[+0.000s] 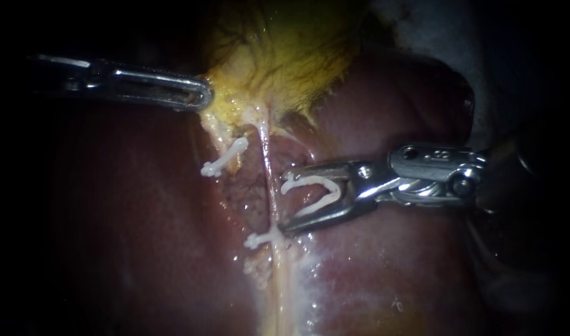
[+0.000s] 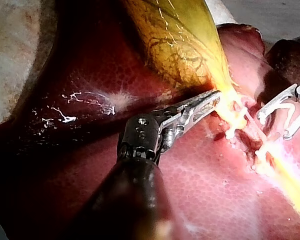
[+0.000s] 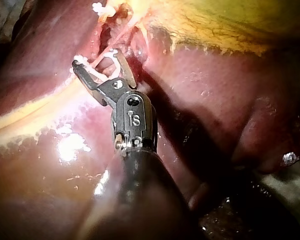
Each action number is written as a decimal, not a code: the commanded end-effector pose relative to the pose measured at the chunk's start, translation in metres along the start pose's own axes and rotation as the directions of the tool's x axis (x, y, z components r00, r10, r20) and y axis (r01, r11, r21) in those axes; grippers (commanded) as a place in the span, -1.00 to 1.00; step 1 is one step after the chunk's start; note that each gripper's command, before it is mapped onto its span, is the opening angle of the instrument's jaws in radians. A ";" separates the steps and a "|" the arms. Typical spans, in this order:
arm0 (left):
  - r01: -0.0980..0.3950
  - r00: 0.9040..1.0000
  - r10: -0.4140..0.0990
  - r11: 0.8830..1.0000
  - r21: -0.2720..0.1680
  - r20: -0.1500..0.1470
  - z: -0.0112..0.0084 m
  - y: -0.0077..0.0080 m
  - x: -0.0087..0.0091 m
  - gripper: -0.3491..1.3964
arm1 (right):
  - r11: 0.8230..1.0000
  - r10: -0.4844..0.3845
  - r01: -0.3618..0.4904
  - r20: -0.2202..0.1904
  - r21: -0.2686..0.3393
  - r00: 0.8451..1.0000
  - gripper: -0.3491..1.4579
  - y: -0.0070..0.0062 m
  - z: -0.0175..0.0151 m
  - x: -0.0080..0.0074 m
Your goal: Clipping second clip right tube
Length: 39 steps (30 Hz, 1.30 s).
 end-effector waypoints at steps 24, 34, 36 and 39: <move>0.000 1.000 0.000 1.000 -0.001 0.000 0.0000 -0.0001 0.0000 -1.00 | 0.948 0.174 -0.147 -0.070 0.283 0.982 -0.03 0.0008 0.0049 -0.0012; 0.000 1.000 0.000 1.000 -0.001 0.000 0.0000 -0.0001 0.0000 -1.00 | 0.930 0.184 -0.148 -0.078 0.336 0.980 -0.08 -0.0013 0.0046 0.0002; 0.000 1.000 0.000 1.000 -0.001 0.000 0.0000 -0.0001 0.0000 -1.00 | 0.929 0.196 -0.160 -0.076 0.335 0.978 -0.12 -0.0013 0.0045 0.0002; 0.000 1.000 0.000 1.000 -0.001 0.000 0.0000 -0.0001 0.0000 -1.00 | 0.927 0.220 -0.184 -0.076 0.327 0.973 -0.23 -0.0010 0.0045 0.0002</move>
